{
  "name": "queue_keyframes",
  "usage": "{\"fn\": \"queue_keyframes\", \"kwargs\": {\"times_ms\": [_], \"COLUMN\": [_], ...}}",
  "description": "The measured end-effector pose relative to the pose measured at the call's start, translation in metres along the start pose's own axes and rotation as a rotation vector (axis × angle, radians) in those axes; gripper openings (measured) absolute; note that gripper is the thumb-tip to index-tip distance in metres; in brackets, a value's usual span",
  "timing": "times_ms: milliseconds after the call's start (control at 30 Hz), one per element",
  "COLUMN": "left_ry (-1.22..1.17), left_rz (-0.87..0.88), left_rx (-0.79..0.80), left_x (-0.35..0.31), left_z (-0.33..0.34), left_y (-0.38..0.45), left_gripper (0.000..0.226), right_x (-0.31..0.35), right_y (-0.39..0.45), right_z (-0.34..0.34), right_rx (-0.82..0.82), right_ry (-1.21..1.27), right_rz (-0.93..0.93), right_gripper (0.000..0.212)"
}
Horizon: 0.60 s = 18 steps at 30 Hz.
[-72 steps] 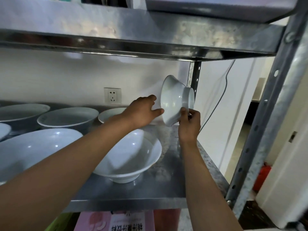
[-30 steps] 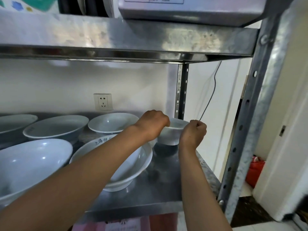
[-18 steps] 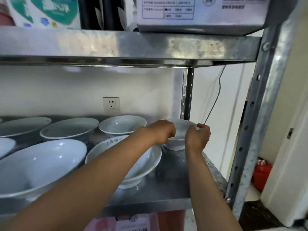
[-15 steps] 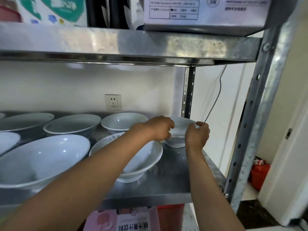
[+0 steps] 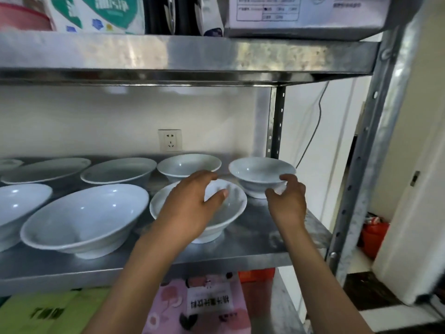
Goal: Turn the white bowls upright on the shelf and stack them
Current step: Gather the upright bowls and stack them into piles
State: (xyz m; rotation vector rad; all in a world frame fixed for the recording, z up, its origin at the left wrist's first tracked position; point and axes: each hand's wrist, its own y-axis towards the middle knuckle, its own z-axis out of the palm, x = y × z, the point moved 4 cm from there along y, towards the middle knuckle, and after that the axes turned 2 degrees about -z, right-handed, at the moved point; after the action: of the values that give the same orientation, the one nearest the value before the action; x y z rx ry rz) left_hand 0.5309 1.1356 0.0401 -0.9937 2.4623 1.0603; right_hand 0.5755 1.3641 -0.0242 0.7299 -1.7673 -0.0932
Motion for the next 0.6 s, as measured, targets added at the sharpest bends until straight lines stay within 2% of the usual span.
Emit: {"fn": "queue_keyframes", "kwargs": {"times_ms": [200,367,600], "left_ry": [0.048,0.024,0.1], "left_rz": [0.074,0.064,0.034], "left_rx": [-0.085,-0.167,-0.244], "left_x": [0.007,0.015,0.031], "left_z": [0.007,0.01,0.0], "left_y": [-0.032,-0.055,-0.074], "left_gripper": [0.053,0.061,0.059], "right_x": [-0.002,0.002,0.005], "right_y": [-0.009,-0.004,0.002], "right_z": [0.007,0.003,0.007], "right_rx": [0.173,0.183,0.115], "right_ry": [-0.079,-0.091,-0.023], "right_rz": [0.006,-0.022,0.1], "right_gripper": [0.059,0.045,0.032]}}
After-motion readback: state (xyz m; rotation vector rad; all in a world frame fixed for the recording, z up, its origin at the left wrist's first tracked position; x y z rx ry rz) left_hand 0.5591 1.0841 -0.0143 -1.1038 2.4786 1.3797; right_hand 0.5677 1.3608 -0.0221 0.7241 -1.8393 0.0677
